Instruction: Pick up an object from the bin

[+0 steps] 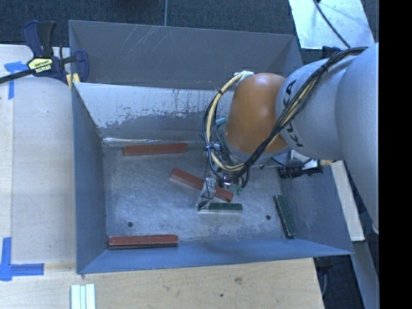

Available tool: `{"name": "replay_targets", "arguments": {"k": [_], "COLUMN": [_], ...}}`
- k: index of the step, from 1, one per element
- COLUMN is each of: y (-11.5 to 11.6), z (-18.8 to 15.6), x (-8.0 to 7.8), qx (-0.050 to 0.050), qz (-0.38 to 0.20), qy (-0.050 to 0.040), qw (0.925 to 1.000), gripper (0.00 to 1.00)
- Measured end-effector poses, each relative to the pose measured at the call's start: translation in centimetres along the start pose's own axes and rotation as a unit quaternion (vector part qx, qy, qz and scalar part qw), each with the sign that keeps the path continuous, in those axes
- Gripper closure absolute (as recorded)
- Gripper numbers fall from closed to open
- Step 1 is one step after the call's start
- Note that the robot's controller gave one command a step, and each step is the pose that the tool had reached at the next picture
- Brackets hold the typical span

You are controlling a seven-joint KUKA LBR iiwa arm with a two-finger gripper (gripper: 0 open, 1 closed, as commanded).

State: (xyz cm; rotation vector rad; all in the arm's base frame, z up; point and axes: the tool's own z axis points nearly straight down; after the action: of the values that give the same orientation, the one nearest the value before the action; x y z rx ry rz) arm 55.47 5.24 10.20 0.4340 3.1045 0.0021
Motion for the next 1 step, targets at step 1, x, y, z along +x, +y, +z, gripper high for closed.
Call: {"name": "replay_targets", "arguments": {"k": [1], "y": [-0.67], "z": [0.19], "x": [-1.58], "qx": [0.001], "qz": [0.102], "qy": [0.0004], "qw": [0.9948], "gripper": [0.00]}}
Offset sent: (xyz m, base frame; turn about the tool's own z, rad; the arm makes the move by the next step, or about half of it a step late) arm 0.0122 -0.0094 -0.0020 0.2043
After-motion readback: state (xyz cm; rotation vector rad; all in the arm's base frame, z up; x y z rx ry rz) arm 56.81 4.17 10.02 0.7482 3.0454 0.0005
